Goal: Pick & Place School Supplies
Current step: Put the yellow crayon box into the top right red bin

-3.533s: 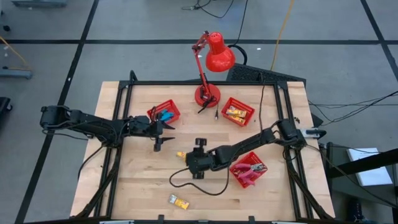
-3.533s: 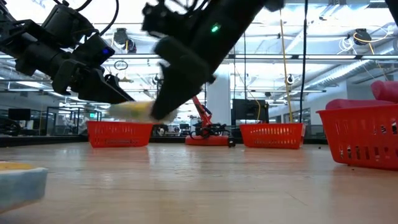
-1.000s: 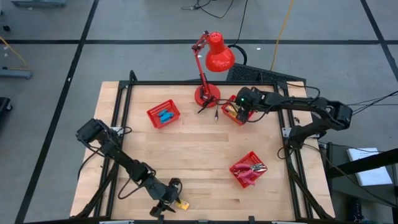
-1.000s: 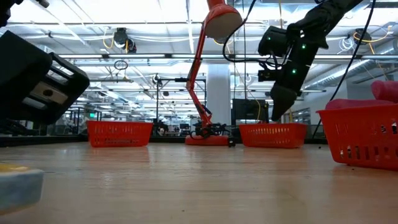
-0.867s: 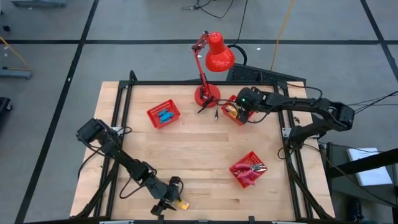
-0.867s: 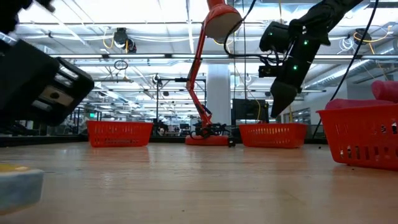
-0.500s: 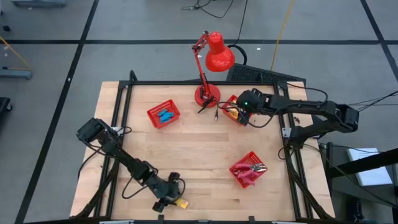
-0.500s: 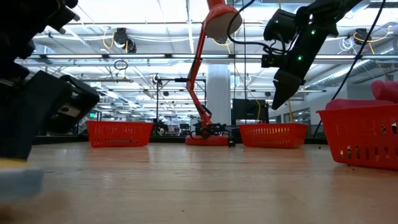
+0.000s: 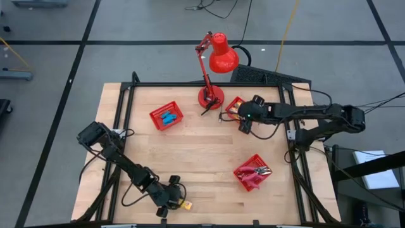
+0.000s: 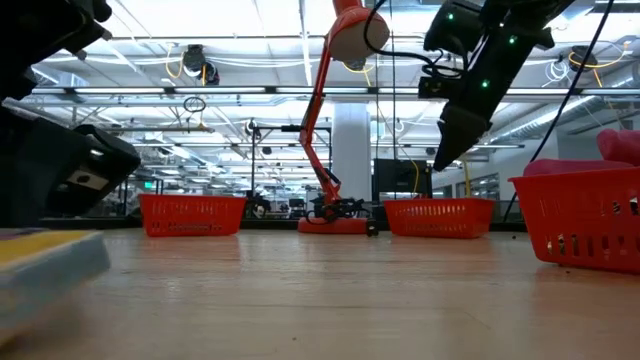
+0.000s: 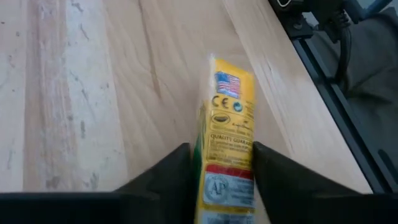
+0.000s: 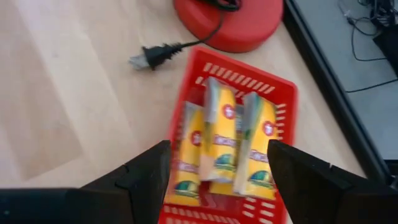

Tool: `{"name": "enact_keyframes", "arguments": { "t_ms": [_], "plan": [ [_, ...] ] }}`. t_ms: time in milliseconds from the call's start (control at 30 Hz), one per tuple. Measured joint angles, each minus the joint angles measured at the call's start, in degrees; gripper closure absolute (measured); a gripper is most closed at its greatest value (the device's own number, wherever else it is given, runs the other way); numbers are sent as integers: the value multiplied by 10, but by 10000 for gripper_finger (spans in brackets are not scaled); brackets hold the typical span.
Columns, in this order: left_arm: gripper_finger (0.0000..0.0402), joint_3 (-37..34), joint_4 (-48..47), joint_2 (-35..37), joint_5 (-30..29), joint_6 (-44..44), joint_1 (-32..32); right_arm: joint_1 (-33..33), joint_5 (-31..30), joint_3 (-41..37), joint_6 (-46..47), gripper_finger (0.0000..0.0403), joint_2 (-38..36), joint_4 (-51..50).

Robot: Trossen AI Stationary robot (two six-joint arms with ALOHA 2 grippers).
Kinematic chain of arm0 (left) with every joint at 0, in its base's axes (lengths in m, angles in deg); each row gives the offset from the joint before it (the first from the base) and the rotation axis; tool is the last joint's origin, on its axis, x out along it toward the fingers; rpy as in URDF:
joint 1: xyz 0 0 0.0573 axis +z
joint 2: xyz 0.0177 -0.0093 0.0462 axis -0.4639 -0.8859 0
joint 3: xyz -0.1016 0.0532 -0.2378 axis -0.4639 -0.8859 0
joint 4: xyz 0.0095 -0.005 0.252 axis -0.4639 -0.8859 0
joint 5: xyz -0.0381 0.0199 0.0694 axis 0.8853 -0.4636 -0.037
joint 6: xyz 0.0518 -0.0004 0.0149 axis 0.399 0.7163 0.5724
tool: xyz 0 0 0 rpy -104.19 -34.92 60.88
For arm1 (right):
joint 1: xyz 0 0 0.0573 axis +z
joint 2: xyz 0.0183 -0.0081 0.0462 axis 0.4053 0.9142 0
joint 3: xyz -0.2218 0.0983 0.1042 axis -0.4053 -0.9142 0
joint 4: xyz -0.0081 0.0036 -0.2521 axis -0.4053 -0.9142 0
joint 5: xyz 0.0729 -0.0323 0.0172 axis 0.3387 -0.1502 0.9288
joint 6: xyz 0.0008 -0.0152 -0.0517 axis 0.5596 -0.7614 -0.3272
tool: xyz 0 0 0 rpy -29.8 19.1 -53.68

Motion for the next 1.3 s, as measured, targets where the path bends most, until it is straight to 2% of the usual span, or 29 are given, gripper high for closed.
{"name": "enact_keyframes", "arguments": {
  "t_ms": [200, 267, 400, 500, 733, 933, 1133, 1300],
  "plan": [
    [358, 1, -3, 0, -12, 18, 9, 56, 3, 0, 33, 148, 0, 12],
    [360, 1, -3, 0, -22, 30, 21, 76, 23, 0, 36, 148, 0, 22],
    [360, 1, -3, 0, -31, 62, 55, 114, 125, 0, 53, 148, 0, 79],
    [360, 1, 6, 0, -34, 100, 89, 148, 169, 0, 66, 148, 0, 141],
    [360, 0, 19, 9, -36, 188, 166, 213, 183, 0, 112, 148, 31, 220],
    [360, -1, 49, 21, -1, 253, 221, 257, 184, 0, 146, 148, 110, 271],
    [360, 0, 93, 29, 48, 291, 269, 263, 186, 0, 150, 148, 184, 363],
    [360, -1, 96, 28, 88, 306, 299, 256, 209, 0, 155, 148, 196, 379]
  ]
}}
